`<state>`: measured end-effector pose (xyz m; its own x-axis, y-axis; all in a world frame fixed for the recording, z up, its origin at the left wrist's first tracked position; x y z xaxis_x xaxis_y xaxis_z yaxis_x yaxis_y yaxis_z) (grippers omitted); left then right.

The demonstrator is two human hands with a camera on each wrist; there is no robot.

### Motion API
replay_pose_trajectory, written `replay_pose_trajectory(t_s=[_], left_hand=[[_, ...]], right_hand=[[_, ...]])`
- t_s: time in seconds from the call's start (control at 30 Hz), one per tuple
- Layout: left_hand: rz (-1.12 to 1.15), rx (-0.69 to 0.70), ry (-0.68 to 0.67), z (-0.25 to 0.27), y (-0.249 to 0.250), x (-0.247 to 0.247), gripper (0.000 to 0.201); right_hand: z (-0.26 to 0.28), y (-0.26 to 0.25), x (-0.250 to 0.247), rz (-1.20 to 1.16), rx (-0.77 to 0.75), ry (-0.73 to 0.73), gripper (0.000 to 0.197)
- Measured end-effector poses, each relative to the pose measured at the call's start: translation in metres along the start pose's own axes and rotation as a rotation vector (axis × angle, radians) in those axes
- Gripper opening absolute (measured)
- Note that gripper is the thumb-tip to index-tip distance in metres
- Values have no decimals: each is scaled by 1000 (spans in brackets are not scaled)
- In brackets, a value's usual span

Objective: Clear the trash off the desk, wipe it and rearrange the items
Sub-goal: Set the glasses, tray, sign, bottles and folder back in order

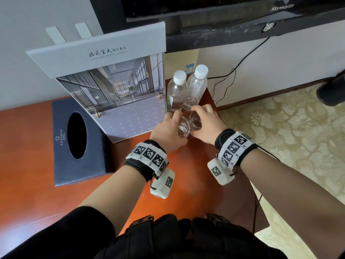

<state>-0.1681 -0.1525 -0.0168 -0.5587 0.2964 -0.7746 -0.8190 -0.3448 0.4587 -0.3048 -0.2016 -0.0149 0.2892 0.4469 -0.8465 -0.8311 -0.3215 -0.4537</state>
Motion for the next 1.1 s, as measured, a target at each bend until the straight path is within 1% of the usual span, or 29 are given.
replay_pose_trajectory(t_s=[0.13,0.27,0.43,0.6,0.87,1.1], left_hand=[[9,-25,15,7,-1,-8,80],[16,-23,60,15,1,-21,73],[31,-6,111,30,3,-41,77],[83,11,201,51,0,-58,73],[104,-2,282,89,-8,-82,75],[121,-26,347,122,-16,-96,73]], right_hand=[[4,-4,-3,-15,10,-13,71],[11,-10,-8,-1,-8,-1,71],[21,-22,-18,35,-43,18,70],[33,-40,-27,42,-90,38,69],[57,-68,-41,55,-141,74,80],[81,-93,-51,87,-190,87,83]])
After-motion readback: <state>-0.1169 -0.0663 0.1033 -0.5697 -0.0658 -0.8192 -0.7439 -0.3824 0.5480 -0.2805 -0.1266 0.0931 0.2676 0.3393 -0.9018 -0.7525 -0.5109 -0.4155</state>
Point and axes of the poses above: each hand's wrist, its own z-axis away from the middle knuckle, its own x-axis out of the palm, y = z × x, the point moved 3 cm from there along -z, towards the middle knuckle, and after that the axes turned 10 degrees about -x, right-handed, at the moved point
